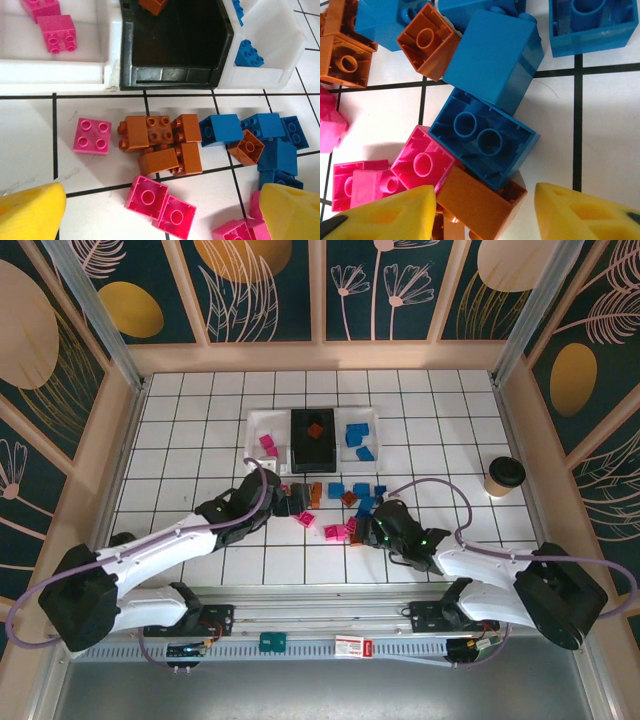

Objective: Sort the legos into containers by color
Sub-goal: Pick up the lego from the bottom-center of the table.

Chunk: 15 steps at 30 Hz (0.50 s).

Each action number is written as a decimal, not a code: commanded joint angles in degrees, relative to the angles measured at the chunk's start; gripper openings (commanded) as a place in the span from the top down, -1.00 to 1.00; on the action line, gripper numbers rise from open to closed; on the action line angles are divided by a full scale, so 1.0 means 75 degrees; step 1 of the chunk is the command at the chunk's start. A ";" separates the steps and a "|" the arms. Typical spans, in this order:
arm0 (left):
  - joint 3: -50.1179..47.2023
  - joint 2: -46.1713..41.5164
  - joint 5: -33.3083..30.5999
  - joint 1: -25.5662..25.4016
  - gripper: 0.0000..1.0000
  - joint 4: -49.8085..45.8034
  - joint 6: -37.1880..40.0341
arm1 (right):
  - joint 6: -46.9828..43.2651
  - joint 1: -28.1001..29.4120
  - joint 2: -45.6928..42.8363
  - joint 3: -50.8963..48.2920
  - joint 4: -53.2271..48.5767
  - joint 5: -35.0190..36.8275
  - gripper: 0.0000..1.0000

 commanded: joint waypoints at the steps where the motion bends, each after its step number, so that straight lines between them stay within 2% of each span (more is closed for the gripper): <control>1: -0.0265 -0.0279 -0.0199 -0.0009 -0.98 0.0028 -0.0250 | -0.0006 0.0053 0.0145 -0.0022 0.0369 0.0231 0.01; 8: -0.0558 -0.0517 -0.0323 -0.0008 -0.97 -0.0297 -0.0387 | -0.0156 0.0058 -0.0423 0.0016 -0.0122 0.0370 0.33; 15: -0.0974 -0.0989 -0.0722 -0.0012 -0.98 -0.0539 -0.0721 | -0.0894 0.0052 -0.1617 0.0845 -0.1551 0.0316 0.37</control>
